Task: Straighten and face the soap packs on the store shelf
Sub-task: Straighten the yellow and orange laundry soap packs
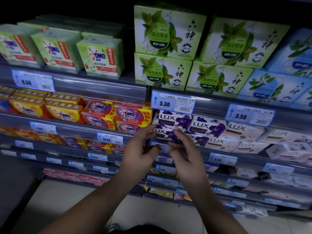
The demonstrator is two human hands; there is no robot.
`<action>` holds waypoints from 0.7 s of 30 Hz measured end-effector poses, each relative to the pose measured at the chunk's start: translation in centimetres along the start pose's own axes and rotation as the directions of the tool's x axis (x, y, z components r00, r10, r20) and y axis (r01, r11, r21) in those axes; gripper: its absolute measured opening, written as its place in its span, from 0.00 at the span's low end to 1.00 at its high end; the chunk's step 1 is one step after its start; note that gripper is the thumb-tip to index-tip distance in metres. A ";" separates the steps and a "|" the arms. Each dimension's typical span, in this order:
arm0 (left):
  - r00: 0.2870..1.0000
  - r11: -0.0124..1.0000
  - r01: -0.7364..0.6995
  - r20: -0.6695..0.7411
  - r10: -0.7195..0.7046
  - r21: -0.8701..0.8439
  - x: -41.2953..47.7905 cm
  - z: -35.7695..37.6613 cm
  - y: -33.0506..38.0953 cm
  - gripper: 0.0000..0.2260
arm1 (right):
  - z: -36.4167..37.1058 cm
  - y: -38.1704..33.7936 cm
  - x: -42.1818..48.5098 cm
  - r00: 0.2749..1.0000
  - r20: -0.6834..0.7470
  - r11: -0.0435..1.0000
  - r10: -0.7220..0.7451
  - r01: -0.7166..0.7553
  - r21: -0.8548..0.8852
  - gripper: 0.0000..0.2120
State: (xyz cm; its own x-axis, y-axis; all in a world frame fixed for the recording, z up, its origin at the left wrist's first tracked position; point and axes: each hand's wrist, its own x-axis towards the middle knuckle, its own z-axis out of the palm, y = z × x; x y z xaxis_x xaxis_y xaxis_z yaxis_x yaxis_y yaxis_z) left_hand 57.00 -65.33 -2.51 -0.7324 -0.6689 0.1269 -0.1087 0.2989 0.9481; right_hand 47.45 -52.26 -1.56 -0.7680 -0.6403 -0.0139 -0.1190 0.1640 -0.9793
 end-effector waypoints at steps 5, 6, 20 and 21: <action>0.951 0.998 -0.032 -0.308 0.015 -0.050 -0.2 -3.5 -0.7 0.18 | 2.6 -1.2 0.0 0.994 0.113 0.996 0.013 -0.002 -0.093 0.25; 0.940 0.999 -0.018 -0.342 -0.001 -0.051 0.2 -4.3 -0.9 0.20 | 3.3 -1.4 0.2 0.990 0.137 0.996 0.023 -0.011 -0.088 0.27; 0.982 0.994 0.050 -0.188 -0.030 0.098 4.3 -9.1 -1.4 0.26 | 7.7 -3.2 3.1 0.997 0.050 0.998 0.053 -0.051 -0.036 0.33; 0.984 0.998 0.046 -0.175 -0.038 0.039 4.2 -9.2 -1.2 0.24 | 7.7 -3.3 3.1 0.998 0.036 0.999 0.053 -0.052 -0.011 0.31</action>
State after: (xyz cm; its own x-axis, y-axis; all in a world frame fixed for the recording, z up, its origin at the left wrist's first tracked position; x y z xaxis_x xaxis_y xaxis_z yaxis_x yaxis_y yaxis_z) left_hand 60.29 -74.76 -0.41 -0.5988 -0.7886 0.1395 -0.1686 0.2944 0.9407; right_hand 50.33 -60.52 0.12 -0.7501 -0.6574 -0.0727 -0.0859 0.2058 -0.9748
